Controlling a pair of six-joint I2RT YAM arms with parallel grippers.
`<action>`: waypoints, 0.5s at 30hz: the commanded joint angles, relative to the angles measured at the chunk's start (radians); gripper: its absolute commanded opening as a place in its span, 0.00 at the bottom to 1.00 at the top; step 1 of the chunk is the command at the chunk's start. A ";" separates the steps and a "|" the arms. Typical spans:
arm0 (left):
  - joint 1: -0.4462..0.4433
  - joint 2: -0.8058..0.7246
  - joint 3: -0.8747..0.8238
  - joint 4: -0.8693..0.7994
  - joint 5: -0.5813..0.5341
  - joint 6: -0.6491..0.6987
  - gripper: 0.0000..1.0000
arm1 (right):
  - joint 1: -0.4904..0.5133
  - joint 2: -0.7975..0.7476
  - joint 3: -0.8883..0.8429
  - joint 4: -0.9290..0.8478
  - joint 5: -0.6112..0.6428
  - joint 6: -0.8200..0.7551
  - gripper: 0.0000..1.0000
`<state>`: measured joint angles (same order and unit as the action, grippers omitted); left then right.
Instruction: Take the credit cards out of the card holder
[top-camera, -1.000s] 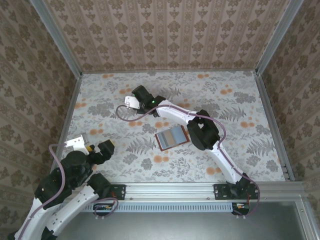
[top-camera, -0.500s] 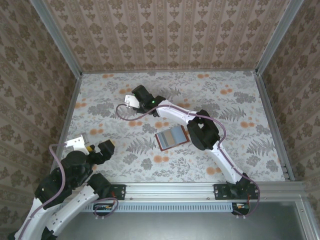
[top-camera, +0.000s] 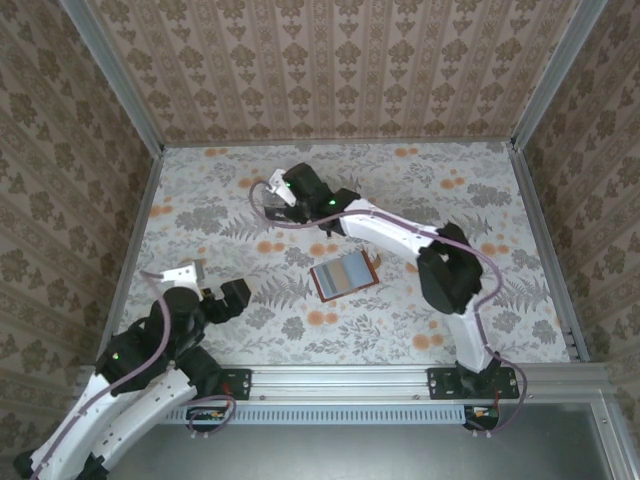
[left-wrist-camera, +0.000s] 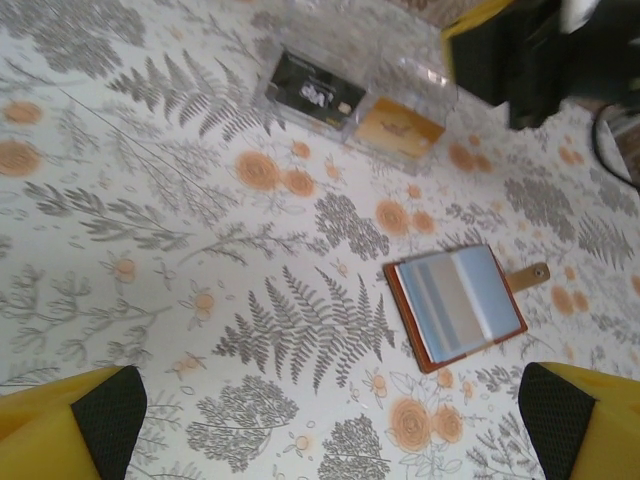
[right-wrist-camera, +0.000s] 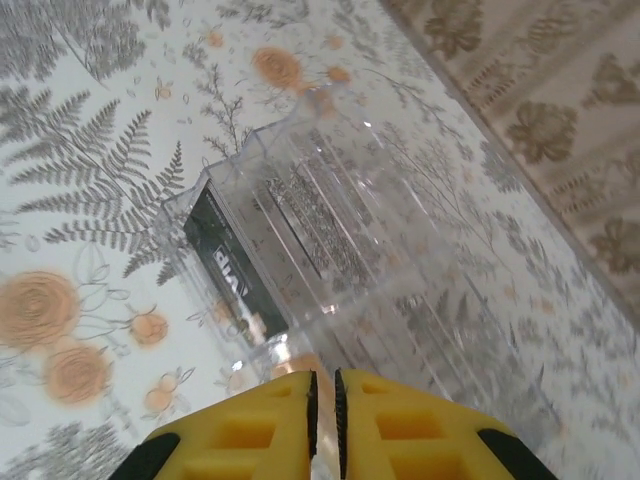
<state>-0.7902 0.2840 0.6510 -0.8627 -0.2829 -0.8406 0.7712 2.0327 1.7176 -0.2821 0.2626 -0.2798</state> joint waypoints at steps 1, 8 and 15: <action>0.008 0.044 -0.047 0.137 0.082 -0.019 1.00 | -0.011 -0.139 -0.166 0.013 0.031 0.300 0.13; 0.009 0.220 -0.143 0.380 0.211 -0.078 1.00 | -0.021 -0.378 -0.578 0.026 -0.019 0.592 0.11; 0.010 0.479 -0.141 0.559 0.296 -0.111 1.00 | -0.099 -0.460 -0.851 0.055 -0.121 0.758 0.08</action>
<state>-0.7891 0.7052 0.4992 -0.4225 -0.0494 -0.9249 0.7013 1.6199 0.9306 -0.2478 0.1982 0.3534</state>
